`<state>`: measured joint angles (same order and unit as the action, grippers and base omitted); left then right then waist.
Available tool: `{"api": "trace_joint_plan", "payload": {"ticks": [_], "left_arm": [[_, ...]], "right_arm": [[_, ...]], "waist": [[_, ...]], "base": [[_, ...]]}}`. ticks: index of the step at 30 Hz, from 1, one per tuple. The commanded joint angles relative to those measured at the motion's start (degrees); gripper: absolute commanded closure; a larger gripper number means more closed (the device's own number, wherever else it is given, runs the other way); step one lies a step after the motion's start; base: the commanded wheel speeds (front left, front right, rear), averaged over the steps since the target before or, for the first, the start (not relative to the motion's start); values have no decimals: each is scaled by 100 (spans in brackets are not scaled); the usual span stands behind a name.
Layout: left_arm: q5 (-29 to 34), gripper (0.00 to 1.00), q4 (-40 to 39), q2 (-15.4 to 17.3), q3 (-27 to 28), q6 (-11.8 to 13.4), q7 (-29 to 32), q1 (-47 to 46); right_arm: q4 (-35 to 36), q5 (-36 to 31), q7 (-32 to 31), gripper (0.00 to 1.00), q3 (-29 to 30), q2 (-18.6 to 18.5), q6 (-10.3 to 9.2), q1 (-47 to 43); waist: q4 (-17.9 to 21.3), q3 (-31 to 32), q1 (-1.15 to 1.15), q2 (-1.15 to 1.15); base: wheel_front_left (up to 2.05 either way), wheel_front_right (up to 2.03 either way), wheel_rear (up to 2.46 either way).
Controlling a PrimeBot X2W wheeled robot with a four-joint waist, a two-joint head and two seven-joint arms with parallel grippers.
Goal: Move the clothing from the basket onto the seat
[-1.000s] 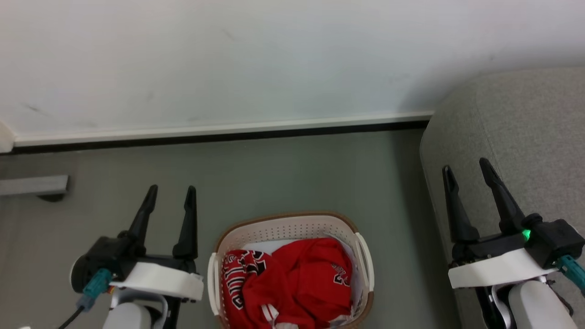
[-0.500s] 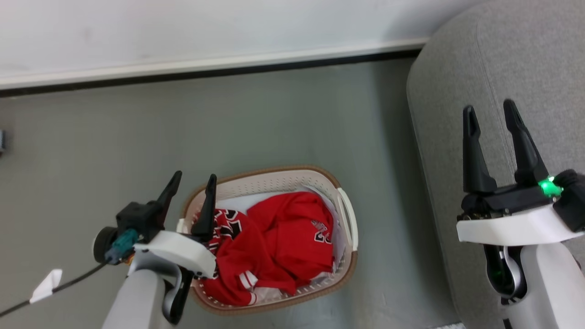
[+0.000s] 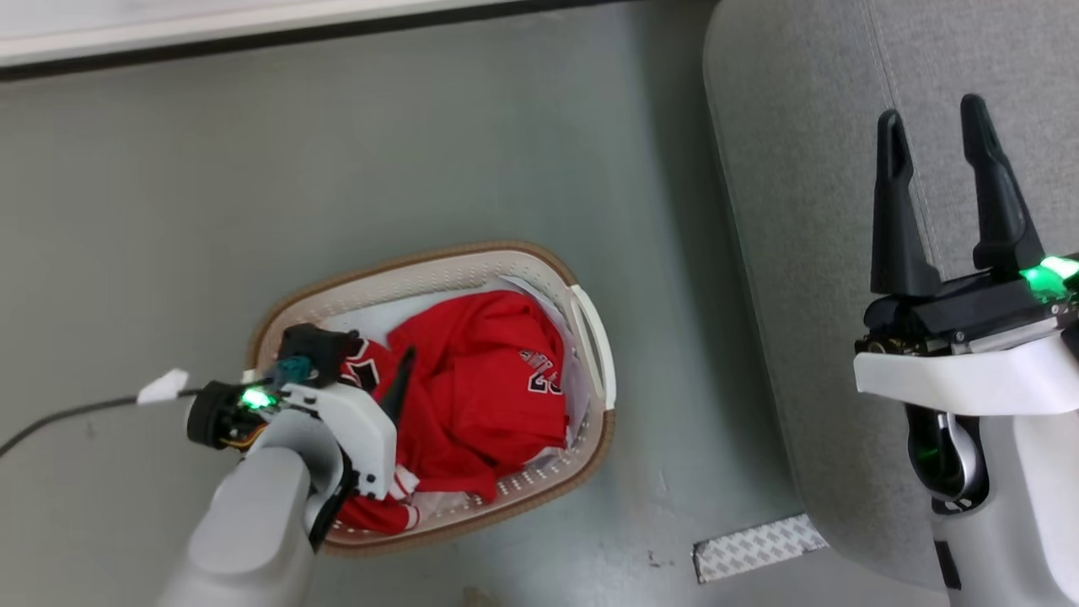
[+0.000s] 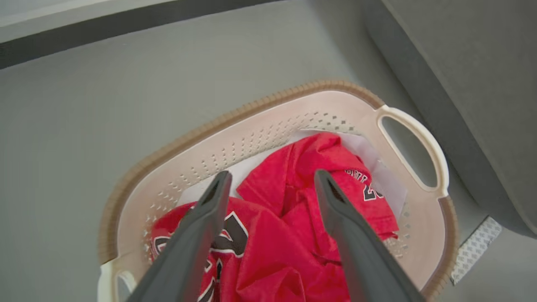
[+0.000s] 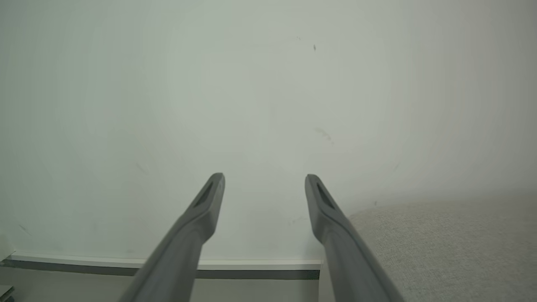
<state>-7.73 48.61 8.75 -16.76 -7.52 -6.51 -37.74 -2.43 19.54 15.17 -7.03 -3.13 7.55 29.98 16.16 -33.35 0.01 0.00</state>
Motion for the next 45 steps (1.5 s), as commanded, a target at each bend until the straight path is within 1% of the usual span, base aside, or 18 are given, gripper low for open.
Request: {"api": "trace_joint_plan", "payload": {"ticks": [1,4,9,13,17,21,24,27,28,29,30,31,39,45], "left_arm": [[61,0,154,119,-135,12,90,-139],[30,0,563,228,-545,11,350,-353],[-163,0,1143,375,-978,11,666,-681],[-113,0,1564,590,-1255,10,891,-974],[70,0,1972,630,-1569,9,1170,-1153],[202,0,2184,652,-1957,-1,1373,-1218],[282,0,2269,744,-2252,10,1542,-1317],[221,0,2327,773,-2505,9,1703,-1353],[173,9,2340,776,-2562,9,1729,-1365],[127,52,2347,782,-2607,9,1745,-1379],[86,89,2349,776,-2658,9,1738,-1387],[68,100,2351,772,-2708,9,1726,-1394],[-258,100,2306,769,-2964,10,1568,-1468],[-499,100,2264,663,-3091,10,1297,-1454]], "right_arm": [[49,-55,-3,0,13,11,-12,105],[112,-55,-3,0,19,18,-12,166],[226,155,-3,0,5,24,-12,229],[347,328,-3,0,-70,25,-12,322],[427,404,-3,0,-92,24,-12,391],[462,525,-3,0,-131,23,-12,420],[477,585,-4,0,-184,24,-12,437],[499,606,-3,0,-215,23,-12,475],[507,602,-3,0,-209,23,-12,485],[515,606,-3,0,-206,24,-12,491],[517,603,-3,0,-200,24,-12,487],[519,598,-3,0,-192,23,-12,483],[461,500,-3,0,-150,23,-12,467],[375,408,-3,0,-117,22,-12,458]], "waist": [[139,-170,-1,0],[234,-313,-1,0],[388,-568,-1,0],[545,-822,-1,0],[666,-1032,-1,0],[795,-1205,-1,0],[892,-1316,-1,0],[972,-1416,-1,0],[984,-1438,-1,0],[995,-1457,-1,0],[1001,-1465,-1,0],[1003,-1470,-1,0],[918,-1393,-1,0],[750,-1046,-1,0]], "base": [[0,0,0],[0,0,0],[0,0,0],[0,0,0],[0,0,0],[0,0,0],[0,0,0],[0,0,0],[0,0,0],[0,0,0],[0,0,0],[0,0,0],[0,0,0],[0,0,0]]}}
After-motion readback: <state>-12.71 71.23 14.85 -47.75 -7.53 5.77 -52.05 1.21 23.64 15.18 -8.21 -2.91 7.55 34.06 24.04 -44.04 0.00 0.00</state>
